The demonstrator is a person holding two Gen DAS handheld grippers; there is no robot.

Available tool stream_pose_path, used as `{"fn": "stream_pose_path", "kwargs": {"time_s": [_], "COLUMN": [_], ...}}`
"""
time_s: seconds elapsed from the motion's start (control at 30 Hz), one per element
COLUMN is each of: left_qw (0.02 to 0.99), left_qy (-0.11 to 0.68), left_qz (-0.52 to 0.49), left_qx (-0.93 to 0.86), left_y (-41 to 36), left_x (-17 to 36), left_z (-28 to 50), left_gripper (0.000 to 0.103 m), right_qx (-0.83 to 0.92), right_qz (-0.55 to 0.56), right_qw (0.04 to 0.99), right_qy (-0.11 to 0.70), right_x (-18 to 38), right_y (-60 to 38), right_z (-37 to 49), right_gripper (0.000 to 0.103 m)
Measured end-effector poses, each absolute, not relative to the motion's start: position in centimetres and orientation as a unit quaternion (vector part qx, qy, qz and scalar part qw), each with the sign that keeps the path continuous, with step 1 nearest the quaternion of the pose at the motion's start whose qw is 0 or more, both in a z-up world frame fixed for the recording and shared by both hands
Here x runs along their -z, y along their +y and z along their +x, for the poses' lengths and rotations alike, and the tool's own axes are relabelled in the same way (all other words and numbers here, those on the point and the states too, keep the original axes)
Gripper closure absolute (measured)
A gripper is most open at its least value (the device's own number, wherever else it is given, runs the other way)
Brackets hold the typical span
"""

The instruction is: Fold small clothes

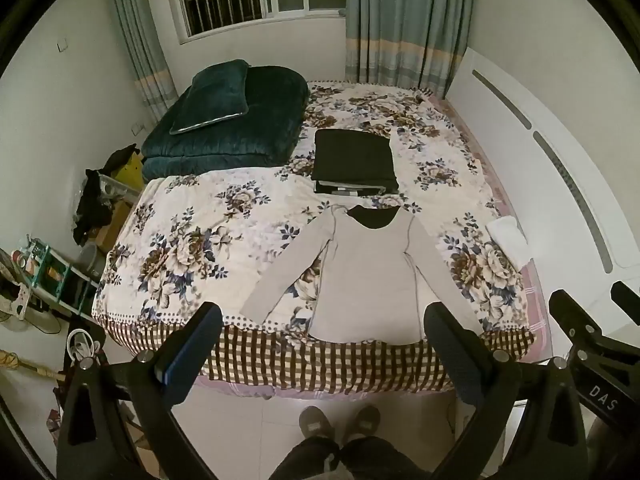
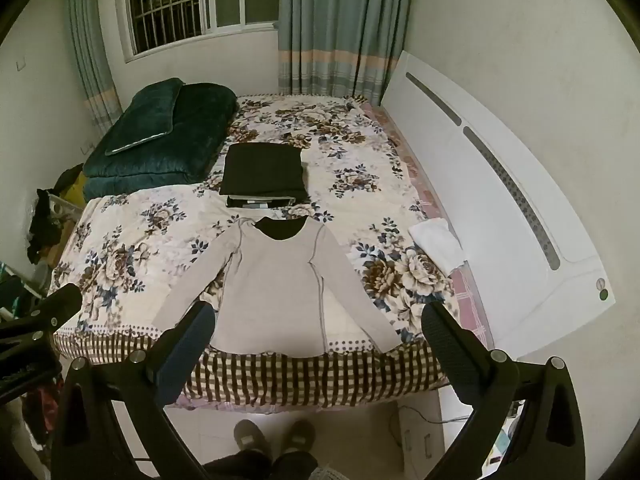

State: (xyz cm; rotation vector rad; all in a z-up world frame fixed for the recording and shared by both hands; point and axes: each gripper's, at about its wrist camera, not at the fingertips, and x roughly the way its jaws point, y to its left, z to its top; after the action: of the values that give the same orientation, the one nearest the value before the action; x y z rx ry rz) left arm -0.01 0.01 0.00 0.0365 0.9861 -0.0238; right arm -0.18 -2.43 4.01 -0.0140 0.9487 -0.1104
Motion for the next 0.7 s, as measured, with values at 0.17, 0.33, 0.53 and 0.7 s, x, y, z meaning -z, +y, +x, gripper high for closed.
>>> {"fn": "stream_pose_path", "kwargs": {"time_s": [0.17,0.33,0.53,0.7], "left_qw": [0.879,0.88,0.882,0.882], "left_qy": [0.476,0.475,0.471,0.472], "left_qz": [0.019,0.018,0.018,0.017], "left_qx": [0.01,0.008,0.01,0.009], "left_y": [0.02,0.09,-0.06,-0.16], "left_x": [-0.03,-0.23,0.02,0.03], "left_z": [0.06,0.38,0.0,0.06], "left_gripper": [0.0,0.0,0.0,0.0], "right_qx": [0.051,0.052,0.054,0.054], "right_qz": [-0.006,-0.006,-0.008,-0.009], "right_qw": [0.889,0.889,0.889,0.889], "right_qy": [0.455,0.454,0.454,0.454], "right_x": [-4.09,-4.21,-4.39,-4.52], "right_y": [-2.32,-2.23,-2.13,-2.1], "right_z": [-0.27,-0.34,-0.32,-0.33], "right_gripper": [0.0,0.0,0.0,0.0]}}
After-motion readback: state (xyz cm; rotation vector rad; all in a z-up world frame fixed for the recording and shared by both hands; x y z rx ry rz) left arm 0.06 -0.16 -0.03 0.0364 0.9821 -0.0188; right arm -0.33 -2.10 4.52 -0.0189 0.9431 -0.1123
